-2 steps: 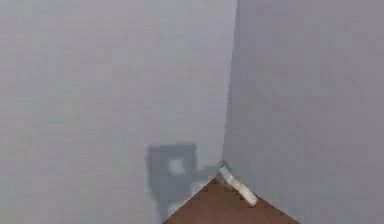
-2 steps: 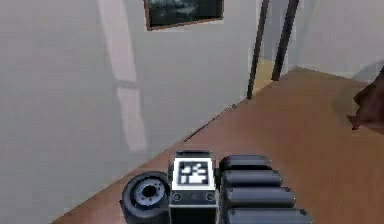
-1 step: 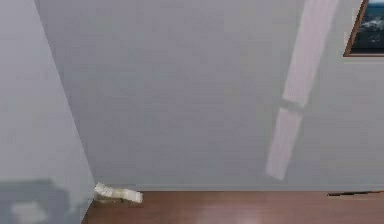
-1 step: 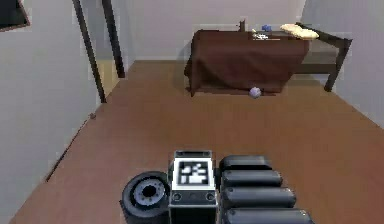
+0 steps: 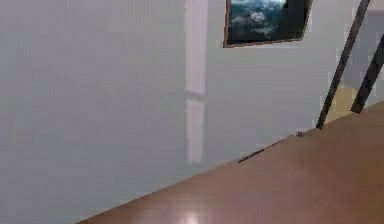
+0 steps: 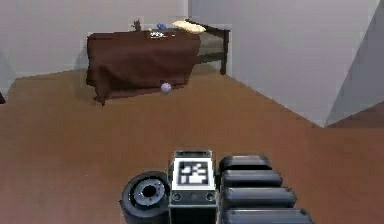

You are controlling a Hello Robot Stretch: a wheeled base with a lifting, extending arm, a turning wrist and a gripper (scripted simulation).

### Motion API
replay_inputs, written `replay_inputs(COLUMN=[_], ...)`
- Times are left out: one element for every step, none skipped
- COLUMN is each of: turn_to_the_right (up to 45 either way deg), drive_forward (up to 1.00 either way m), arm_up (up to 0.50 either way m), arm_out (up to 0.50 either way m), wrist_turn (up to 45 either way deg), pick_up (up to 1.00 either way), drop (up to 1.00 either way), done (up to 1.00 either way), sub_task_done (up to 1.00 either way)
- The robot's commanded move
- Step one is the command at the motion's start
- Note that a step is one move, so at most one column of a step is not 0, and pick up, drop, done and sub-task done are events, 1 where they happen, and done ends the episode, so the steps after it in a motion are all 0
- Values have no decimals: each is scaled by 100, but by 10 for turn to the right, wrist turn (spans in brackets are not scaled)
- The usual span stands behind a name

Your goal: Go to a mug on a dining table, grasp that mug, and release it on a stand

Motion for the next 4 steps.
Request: replay_inputs(turn_to_the_right=[-450,-450,-360,450], drive_forward=[0,0,0,0], arm_up=[0,0,0,0], arm_out=[0,0,0,0], wrist_turn=[0,0,0,0], pick_up=[0,0,0,0], drop=[0,0,0,0], done=[0,0,0,0], sub_task_done=[0,0,0,0])
